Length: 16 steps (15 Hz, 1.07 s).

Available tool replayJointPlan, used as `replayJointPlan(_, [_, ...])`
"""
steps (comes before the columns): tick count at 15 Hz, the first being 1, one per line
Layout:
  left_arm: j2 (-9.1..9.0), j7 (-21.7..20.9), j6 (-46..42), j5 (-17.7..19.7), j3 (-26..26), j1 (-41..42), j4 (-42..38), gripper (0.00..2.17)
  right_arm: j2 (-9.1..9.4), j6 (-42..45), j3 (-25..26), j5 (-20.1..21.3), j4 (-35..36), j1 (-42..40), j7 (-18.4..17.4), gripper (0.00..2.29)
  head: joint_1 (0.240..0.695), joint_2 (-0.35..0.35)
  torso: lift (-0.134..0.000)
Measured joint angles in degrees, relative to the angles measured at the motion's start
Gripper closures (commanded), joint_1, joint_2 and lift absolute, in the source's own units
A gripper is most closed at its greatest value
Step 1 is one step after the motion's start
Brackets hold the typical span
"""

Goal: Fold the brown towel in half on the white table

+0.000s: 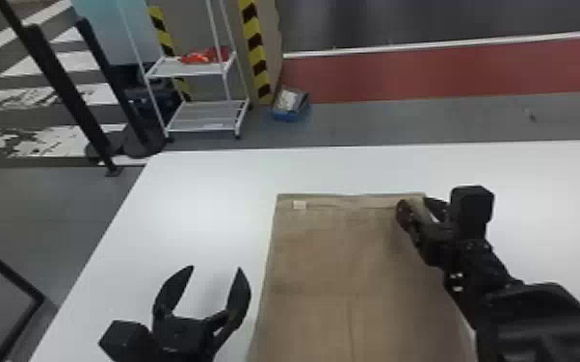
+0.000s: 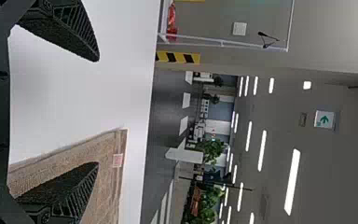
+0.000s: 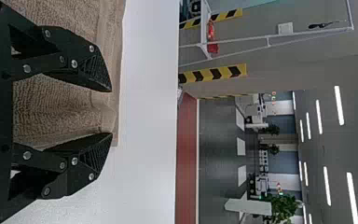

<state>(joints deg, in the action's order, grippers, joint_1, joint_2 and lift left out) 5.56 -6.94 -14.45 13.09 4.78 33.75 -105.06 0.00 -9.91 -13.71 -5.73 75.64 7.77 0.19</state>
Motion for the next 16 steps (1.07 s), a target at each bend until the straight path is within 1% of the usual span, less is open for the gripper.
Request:
replayJointPlan(1, [0.06,0.00,0.00,0.00,-0.02,0.00,-0.03,0.08,0.00,-0.24,-0.03,0.22,0.02,0.07,0.04,0.80,0.695,0.204,-0.126])
replayJointPlan(2, [0.15,0.00,0.00,0.02,-0.03,0.00,-0.05,0.08,0.00,-0.56,-0.12,0.42,0.03,0.23,0.08,1.10,0.695,0.205,-0.126])
replayJointPlan(4, [0.39,0.00,0.00,0.18,-0.04,0.00,-0.06,0.08,0.00,-1.11,-0.32,0.64,0.04,0.50,0.37,1.57,0.695,0.208,-0.126])
replayJointPlan(5, [0.52,0.00,0.00,0.29,-0.04,0.00,-0.06,0.08,0.00,-1.30,-0.41,0.68,0.10,0.51,0.48,1.66,0.695,0.209,-0.126])
replayJointPlan(7, [0.78,0.00,-0.10,0.55,-0.04,0.01,-0.03,0.08,0.00,-1.46,-0.62,0.76,1.29,-0.14,0.64,1.66,0.695,0.213,-0.126])
replayJointPlan(8, [0.89,0.00,-0.14,0.69,-0.04,0.00,0.00,0.08,0.00,-1.56,-0.66,0.77,3.23,-1.11,0.73,1.66,0.695,0.219,-0.126])
replayJointPlan(10, [1.02,0.00,-0.18,0.87,0.34,-0.13,0.00,0.08,0.00,-2.61,-0.84,0.64,9.86,-3.91,1.18,1.66,0.695,0.227,-0.126])
replayJointPlan(12, [1.11,-0.14,-0.13,1.67,2.23,-0.44,-0.60,0.08,-0.01,-4.98,-2.71,0.50,19.87,-7.54,2.29,1.66,0.695,0.256,-0.126])
replayJointPlan(13, [1.12,-0.26,0.15,2.52,3.73,-0.59,-1.07,0.08,-0.11,-5.96,-4.54,0.58,24.03,-8.93,2.52,1.66,0.695,0.313,-0.126])
replayJointPlan(14, [1.09,-0.48,0.81,3.93,5.86,-0.71,-1.88,0.08,-0.48,-7.10,-7.47,0.96,28.01,-9.98,2.59,1.66,0.695,0.350,-0.126])
replayJointPlan(15, [0.98,-0.66,1.58,5.42,8.13,-0.72,-2.82,0.08,-0.94,-8.22,-11.14,1.83,30.43,-10.22,2.63,1.66,0.695,0.350,-0.126])
replayJointPlan(16, [0.87,-0.77,2.21,6.78,10.33,-0.72,-3.55,0.08,-1.18,-9.76,-15.36,3.24,31.37,-9.49,2.68,1.64,0.695,0.350,-0.126])
